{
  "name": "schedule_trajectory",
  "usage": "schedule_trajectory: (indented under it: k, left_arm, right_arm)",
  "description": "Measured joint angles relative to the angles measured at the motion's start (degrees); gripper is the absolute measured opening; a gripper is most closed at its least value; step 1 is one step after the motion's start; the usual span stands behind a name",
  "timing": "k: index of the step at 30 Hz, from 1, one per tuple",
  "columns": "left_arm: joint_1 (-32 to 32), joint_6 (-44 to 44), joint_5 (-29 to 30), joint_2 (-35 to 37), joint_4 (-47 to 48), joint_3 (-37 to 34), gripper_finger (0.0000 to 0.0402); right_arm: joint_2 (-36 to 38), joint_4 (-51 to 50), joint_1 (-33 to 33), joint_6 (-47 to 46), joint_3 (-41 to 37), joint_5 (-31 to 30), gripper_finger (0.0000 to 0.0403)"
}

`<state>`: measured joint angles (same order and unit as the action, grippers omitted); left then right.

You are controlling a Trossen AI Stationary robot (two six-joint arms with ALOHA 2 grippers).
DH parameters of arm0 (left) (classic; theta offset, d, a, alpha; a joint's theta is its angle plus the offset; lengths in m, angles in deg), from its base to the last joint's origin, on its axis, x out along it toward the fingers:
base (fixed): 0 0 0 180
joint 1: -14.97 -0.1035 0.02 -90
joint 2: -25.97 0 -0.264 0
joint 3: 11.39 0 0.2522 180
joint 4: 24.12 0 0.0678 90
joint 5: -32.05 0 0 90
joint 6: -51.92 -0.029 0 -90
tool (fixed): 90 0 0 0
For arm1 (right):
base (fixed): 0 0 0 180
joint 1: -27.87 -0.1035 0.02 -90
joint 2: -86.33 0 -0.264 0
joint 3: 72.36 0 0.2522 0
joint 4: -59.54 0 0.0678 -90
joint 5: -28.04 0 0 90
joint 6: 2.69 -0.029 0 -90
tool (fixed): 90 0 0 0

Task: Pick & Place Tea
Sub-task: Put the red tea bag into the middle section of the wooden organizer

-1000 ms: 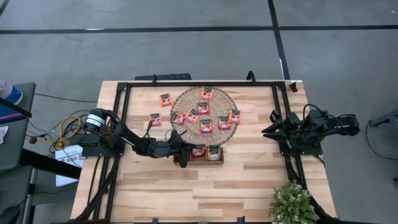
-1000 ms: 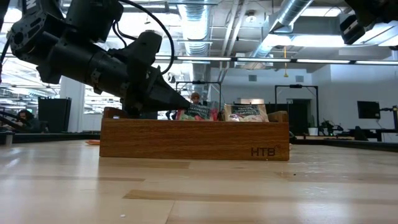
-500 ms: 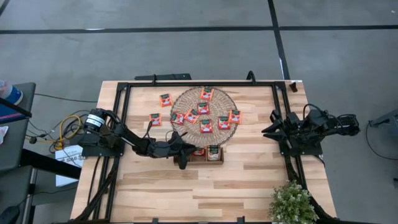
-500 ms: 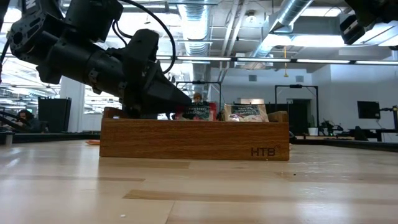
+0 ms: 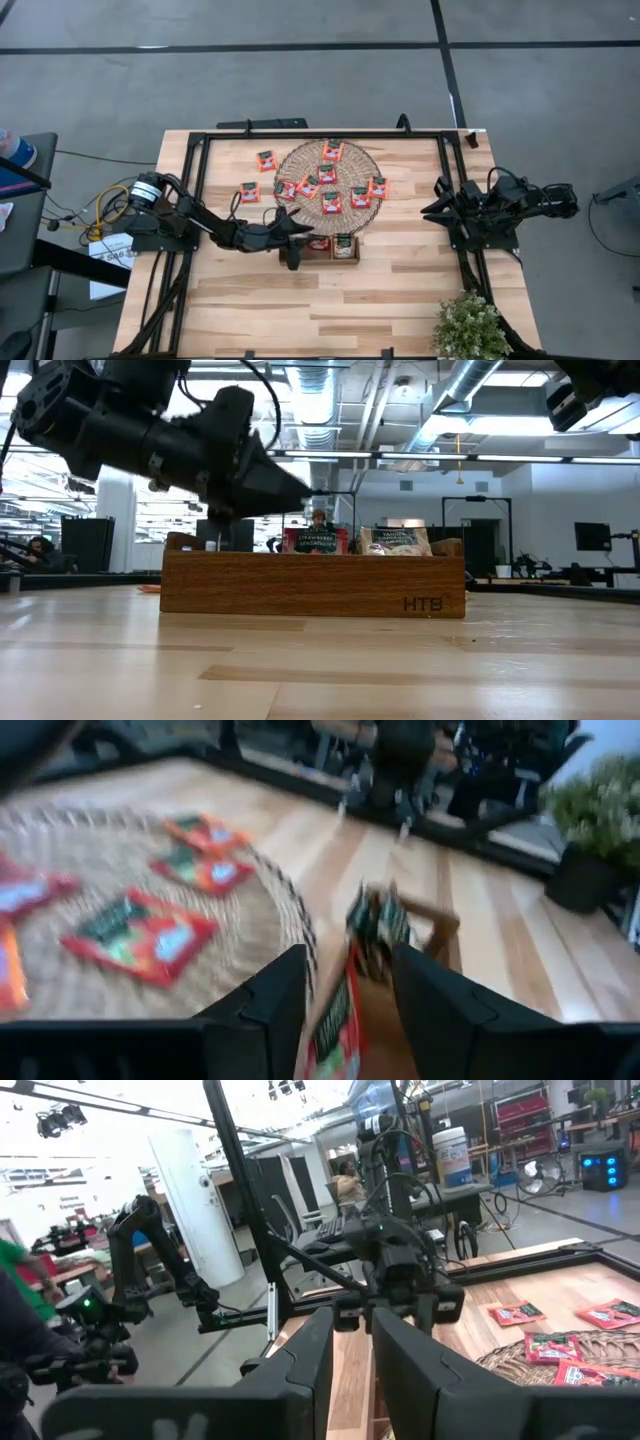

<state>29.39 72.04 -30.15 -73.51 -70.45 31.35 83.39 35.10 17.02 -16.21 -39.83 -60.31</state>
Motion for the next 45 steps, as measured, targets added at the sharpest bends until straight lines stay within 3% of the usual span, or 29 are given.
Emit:
schedule_trajectory:
  k: [7,11,17,20,24,29,33,38,41,45]
  left_arm:
    - [-2.72,-8.21,2.49,7.29,0.2,0.32,0.014]
    - [-6.77,-9.21,1.21,10.92,11.68,5.23,0.014]
    - [-17.04,-9.49,-13.66,10.49,50.21,22.53,0.014]
    - [-22.87,-11.81,-18.02,8.17,63.51,30.18,0.014]
    - [-29.7,-13.77,-24.3,5.97,69.14,37.22,0.014]
    - [-34.84,-13.35,-34.63,3.48,69.96,40.93,0.014]
    - [-35.41,-13.23,-35.49,1.97,72.96,41.16,0.014]
    - [-35.83,-16.35,-33.94,1.83,86.15,41.19,0.014]
    - [-37.52,-19.63,-32.42,1.83,93.98,41.1,0.014]
    - [-41.42,-19.2,-32.77,1.87,97.3,40.55,0.014]
  right_arm:
    - [0.0,0.55,-0.02,-0.02,0.0,0.0,0.0066]
    - [0.0,0.5,0.0,-0.02,0.02,0.0,0.0066]
    - [0.0,0.76,0.07,-0.04,0.02,-0.13,0.0066]
    - [0.0,0.92,0.07,-0.04,0.02,-0.13,0.0066]
    - [0.0,0.91,0.07,0.05,0.02,-0.14,0.0066]
    - [0.0,0.87,0.07,0.31,0.02,-0.24,0.0066]
    - [0.0,0.88,0.07,0.31,0.02,-0.24,0.0066]
    - [0.0,0.9,0.09,0.05,0.02,-0.27,0.0066]
    - [0.0,0.87,0.09,0.02,0.02,-0.28,0.0066]
    - [0.0,0.87,0.09,0.0,0.02,-0.28,0.0066]
